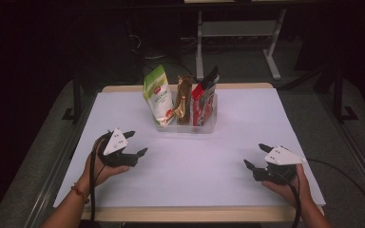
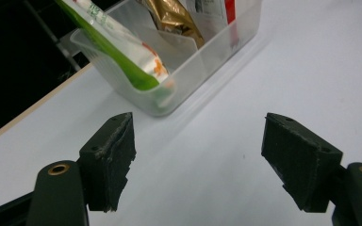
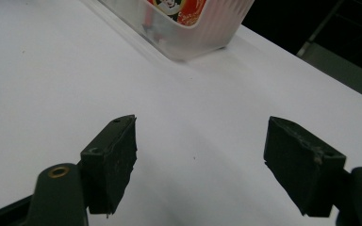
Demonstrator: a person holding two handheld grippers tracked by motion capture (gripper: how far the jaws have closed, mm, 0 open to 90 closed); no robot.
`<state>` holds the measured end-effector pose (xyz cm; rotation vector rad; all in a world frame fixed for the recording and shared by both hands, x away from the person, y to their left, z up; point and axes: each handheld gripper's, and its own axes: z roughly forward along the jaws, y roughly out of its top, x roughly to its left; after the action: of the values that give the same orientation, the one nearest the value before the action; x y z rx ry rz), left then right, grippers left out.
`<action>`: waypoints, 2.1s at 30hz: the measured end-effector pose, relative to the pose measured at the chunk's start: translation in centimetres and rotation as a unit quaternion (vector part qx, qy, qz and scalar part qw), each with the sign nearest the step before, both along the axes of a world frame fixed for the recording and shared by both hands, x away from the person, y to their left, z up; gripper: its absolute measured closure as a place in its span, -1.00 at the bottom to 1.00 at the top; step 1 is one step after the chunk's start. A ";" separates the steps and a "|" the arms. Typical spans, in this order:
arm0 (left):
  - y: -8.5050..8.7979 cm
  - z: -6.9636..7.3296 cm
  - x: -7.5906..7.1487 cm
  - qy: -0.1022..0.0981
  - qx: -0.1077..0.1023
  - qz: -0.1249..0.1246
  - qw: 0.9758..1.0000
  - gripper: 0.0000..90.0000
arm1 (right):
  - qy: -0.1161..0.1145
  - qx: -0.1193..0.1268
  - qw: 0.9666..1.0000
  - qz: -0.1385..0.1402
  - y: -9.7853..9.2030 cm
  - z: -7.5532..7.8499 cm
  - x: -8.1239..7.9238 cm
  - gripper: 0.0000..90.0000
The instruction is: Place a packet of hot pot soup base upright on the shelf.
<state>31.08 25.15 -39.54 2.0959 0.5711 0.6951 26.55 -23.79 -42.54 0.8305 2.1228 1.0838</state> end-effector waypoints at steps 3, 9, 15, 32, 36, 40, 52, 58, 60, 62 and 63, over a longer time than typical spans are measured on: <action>0.9 -0.3 -0.6 0.003 -0.006 0.002 1.000 -0.44 | 0.003 -0.002 1.000 0.001 0.3 0.1 -0.1 -0.43; 2.3 -0.8 -1.3 0.012 -0.003 0.011 1.000 -0.45 | 0.003 -0.015 1.000 -0.001 0.9 0.5 0.0 -0.43; 4.0 -0.5 -1.8 0.014 -0.019 0.015 1.000 -0.48 | 0.000 -0.020 1.000 -0.014 1.2 1.2 0.1 -0.45; 8.6 -2.5 -4.7 0.027 -0.064 0.062 0.996 -0.51 | -0.006 0.015 0.999 -0.041 -0.6 0.2 -1.2 -0.50; 10.1 -2.9 -5.4 0.039 -0.091 0.085 0.992 -0.54 | -0.004 0.018 0.999 -0.041 -1.3 -0.4 -1.2 -0.51; 11.0 -3.0 -6.0 0.032 -0.109 0.099 0.989 -0.57 | -0.001 0.018 0.998 -0.057 -1.8 -0.7 -1.3 -0.54; 11.0 -3.3 -6.0 0.021 -0.105 0.112 0.988 -0.62 | 0.017 0.037 0.997 -0.069 -2.9 -1.3 -1.2 -0.62; 10.9 -3.5 -5.7 0.017 -0.096 0.118 0.988 -0.62 | 0.016 0.036 0.997 -0.071 -2.8 -1.1 -1.7 -0.62; 10.9 -3.5 -5.6 0.014 -0.102 0.122 0.987 -0.62 | 0.013 0.028 0.997 -0.070 -2.6 -1.1 -2.0 -0.62; 10.9 -3.4 -5.5 0.009 -0.100 0.127 0.987 -0.62 | 0.011 0.025 0.997 -0.068 -2.6 -1.2 -2.1 -0.62; 10.9 -3.4 -5.5 0.008 -0.101 0.130 0.986 -0.62 | 0.011 0.024 0.997 -0.068 -2.7 -1.2 -2.2 -0.62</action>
<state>25.62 36.03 -42.98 1.8576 0.8972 0.7323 24.40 -26.46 -43.72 0.9993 2.0328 1.0610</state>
